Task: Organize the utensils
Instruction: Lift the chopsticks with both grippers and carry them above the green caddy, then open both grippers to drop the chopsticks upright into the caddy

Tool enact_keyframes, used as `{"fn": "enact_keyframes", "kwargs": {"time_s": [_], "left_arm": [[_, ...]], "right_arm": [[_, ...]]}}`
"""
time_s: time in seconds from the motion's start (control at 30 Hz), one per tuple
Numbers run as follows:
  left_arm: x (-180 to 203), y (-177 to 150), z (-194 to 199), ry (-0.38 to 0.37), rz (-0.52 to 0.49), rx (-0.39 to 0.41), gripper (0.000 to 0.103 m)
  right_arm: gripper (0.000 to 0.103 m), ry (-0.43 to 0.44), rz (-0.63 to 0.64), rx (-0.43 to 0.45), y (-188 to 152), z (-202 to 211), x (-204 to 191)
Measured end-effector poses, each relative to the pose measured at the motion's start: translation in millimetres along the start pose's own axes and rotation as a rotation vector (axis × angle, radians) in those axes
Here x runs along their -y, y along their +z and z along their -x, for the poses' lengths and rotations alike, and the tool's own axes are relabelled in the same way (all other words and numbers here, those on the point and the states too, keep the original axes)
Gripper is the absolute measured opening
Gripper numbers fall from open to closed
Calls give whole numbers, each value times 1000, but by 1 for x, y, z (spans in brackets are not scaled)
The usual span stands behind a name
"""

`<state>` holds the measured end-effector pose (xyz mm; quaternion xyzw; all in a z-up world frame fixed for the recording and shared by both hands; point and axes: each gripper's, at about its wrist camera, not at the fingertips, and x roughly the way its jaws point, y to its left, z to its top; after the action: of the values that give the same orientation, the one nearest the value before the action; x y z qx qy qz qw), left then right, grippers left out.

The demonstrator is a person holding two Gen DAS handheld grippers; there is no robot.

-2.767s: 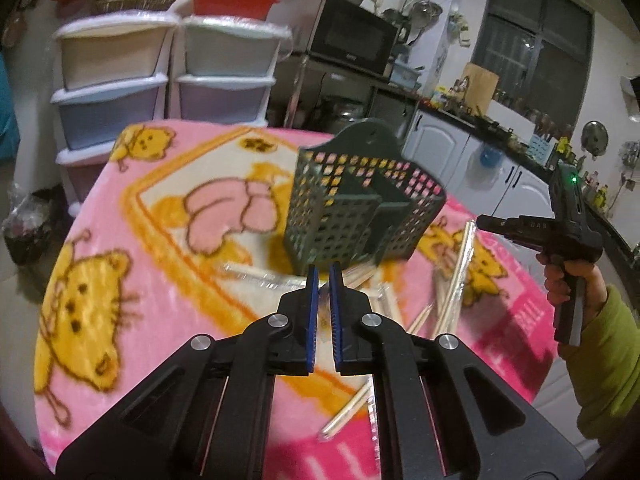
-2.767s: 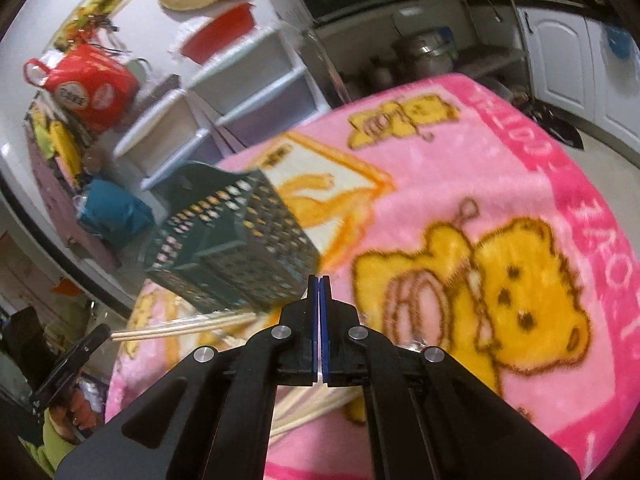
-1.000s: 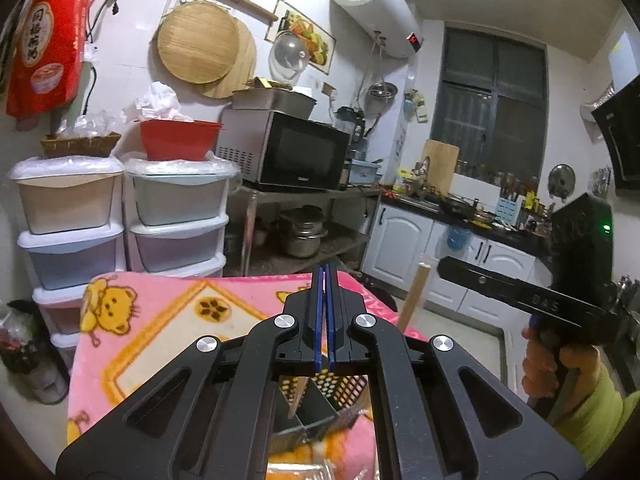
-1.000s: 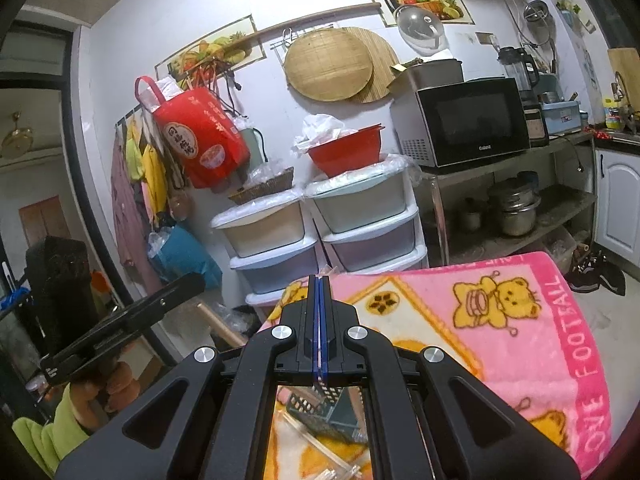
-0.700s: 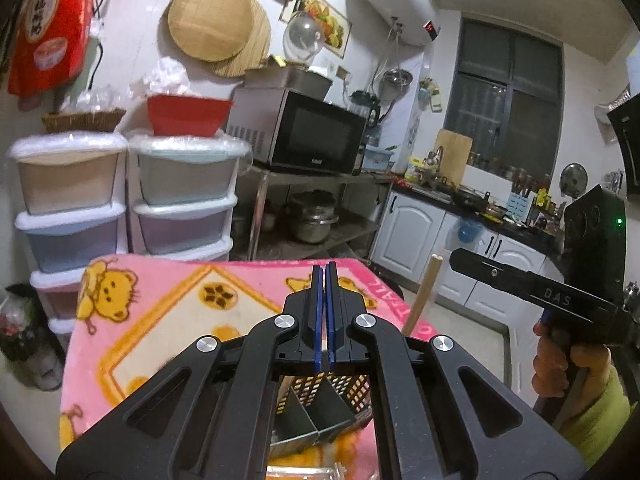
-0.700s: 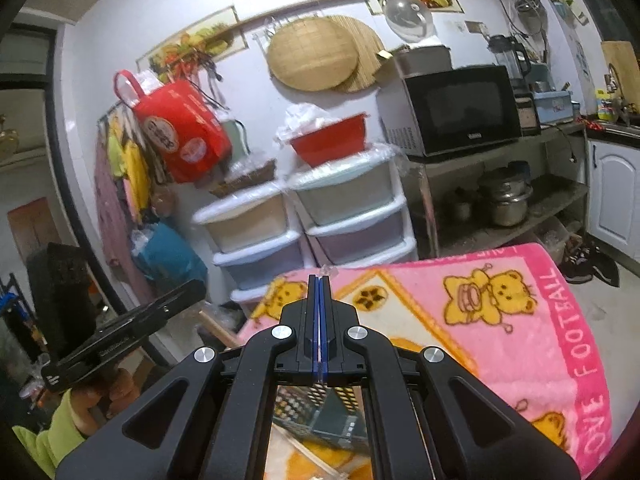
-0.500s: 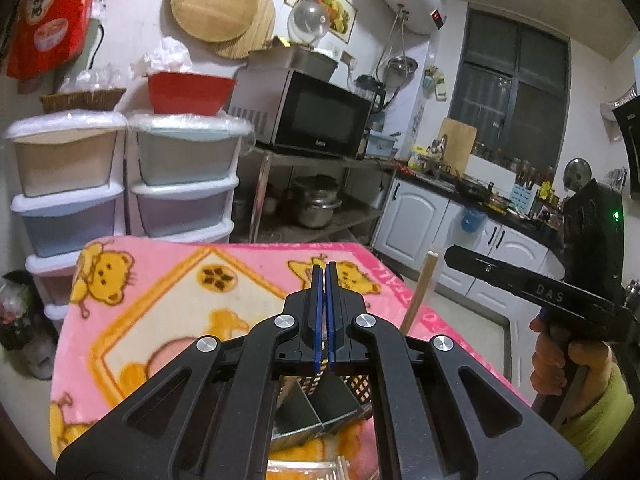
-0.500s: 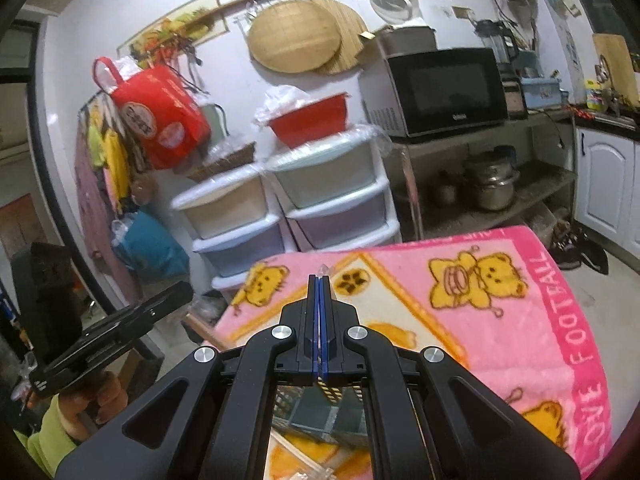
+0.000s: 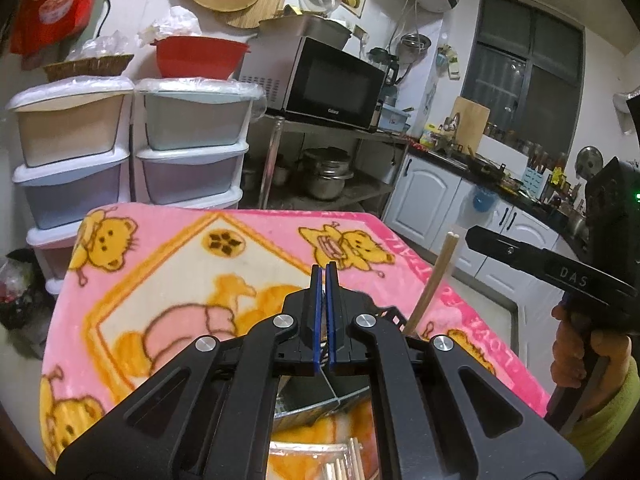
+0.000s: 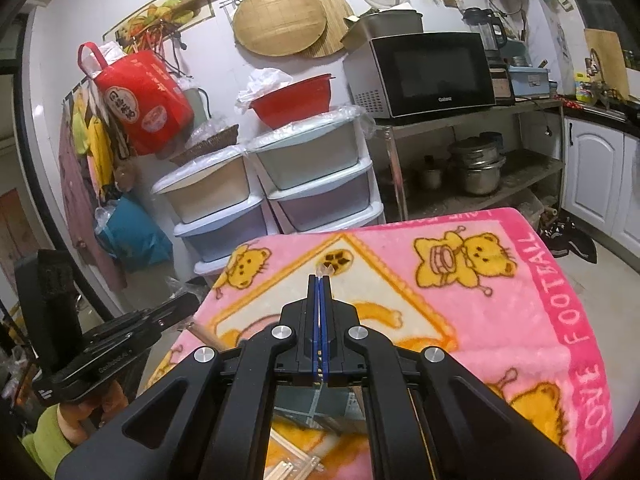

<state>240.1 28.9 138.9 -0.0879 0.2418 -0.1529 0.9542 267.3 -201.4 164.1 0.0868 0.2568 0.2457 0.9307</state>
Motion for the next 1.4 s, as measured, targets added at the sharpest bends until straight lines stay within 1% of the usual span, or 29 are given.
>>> {"fn": "enact_keyframes", "kwargs": {"time_s": [0.1, 0.13, 0.2, 0.23, 0.27, 0.3, 0.4, 0.47, 0.5, 0.57, 0.6, 0.67, 0.7, 0.77, 0.83, 0.93, 1.0, 1.07, 1.27, 1.4], "left_arm": [[-3, -2, 0, 9, 10, -3, 0], [-4, -3, 1, 10, 10, -2, 0], [-5, -4, 2, 19, 8, -1, 0], [-6, -5, 3, 20, 9, -2, 1], [-7, -6, 4, 21, 10, -3, 2], [-7, -6, 4, 22, 11, -4, 3], [-10, -8, 6, 30, 17, -3, 15], [-11, -10, 8, 32, 22, -2, 23], [-12, -10, 10, 34, 26, -2, 26], [-15, -11, 13, 37, 37, 2, 39], [-16, -12, 16, 38, 41, 7, 41], [-18, -12, 20, 42, 49, 14, 49], [-19, -13, 22, 43, 54, 17, 52], [-20, -14, 29, 46, 61, 27, 65], [-21, -16, 34, 53, 65, 35, 68], [-22, -20, 46, 62, 76, 52, 80], [-21, -22, 53, 65, 78, 61, 81], [-20, -26, 60, 68, 83, 71, 87], [-13, -37, 79, 81, 81, 93, 92], [-8, -46, 86, 84, 78, 94, 92]], "right_arm": [[2, -16, -5, 1, -1, 2, 2], [3, -18, -7, 0, -2, 2, 3], [15, -30, -8, 3, -4, 4, 6], [27, -34, -10, 8, -4, 6, 7], [35, -41, -14, 13, -5, 7, 7], [35, -49, -13, 18, -6, 9, 7], [37, -63, -10, 28, -8, 14, 8], [46, -74, -10, 32, -9, 17, 9], [47, -82, -9, 37, -10, 20, 9], [50, -94, -2, 41, -11, 23, 9], [51, -100, 1, 44, -11, 24, 9], [57, -110, 7, 49, -13, 28, 8], [57, -112, 9, 52, -14, 31, 8], [61, -116, 12, 55, -17, 35, 8], [62, -124, 17, 61, -20, 41, 6], [64, -136, 34, 69, -23, 47, 3], [65, -143, 48, 72, -25, 52, 0], [66, -151, 57, 76, -29, 57, -1], [66, -163, 75, 74, -41, 69, -1], [66, -165, 69, 74, -51, 77, 2]]}}
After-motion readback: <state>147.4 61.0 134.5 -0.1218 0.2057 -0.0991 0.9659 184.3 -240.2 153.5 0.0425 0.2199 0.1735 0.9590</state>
